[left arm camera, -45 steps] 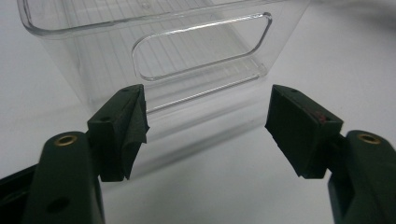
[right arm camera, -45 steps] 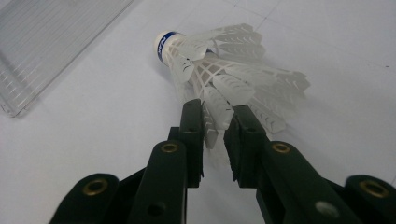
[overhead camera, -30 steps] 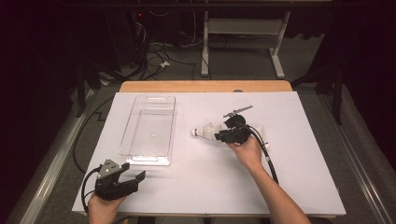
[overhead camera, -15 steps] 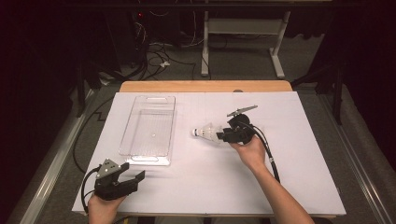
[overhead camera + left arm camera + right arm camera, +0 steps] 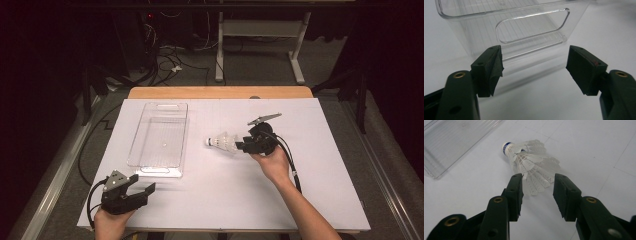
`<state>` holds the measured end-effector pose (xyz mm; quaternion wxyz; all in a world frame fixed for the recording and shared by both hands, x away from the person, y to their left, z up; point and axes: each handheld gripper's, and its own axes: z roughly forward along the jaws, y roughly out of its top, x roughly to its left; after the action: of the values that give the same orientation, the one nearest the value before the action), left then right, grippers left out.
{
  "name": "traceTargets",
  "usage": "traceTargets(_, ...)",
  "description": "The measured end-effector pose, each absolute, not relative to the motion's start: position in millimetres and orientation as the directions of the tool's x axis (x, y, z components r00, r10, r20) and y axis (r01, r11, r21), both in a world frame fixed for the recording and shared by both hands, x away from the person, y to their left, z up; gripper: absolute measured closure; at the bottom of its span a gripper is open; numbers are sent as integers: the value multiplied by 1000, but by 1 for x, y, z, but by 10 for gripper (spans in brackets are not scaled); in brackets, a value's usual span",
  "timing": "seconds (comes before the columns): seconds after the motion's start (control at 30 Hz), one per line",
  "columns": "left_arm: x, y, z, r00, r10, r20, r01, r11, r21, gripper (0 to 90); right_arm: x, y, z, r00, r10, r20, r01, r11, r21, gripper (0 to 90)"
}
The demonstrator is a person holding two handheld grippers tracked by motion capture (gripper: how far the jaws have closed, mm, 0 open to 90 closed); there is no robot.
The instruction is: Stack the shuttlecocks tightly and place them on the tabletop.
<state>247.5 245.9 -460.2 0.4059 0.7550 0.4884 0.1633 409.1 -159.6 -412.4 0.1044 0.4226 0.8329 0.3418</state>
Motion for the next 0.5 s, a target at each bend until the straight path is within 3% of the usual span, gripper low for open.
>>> traceTargets(0.5,247,246,-460,468,871,-151,606,-192,772,306,401,-174,-405,-611,785,100,625,401,670,579)
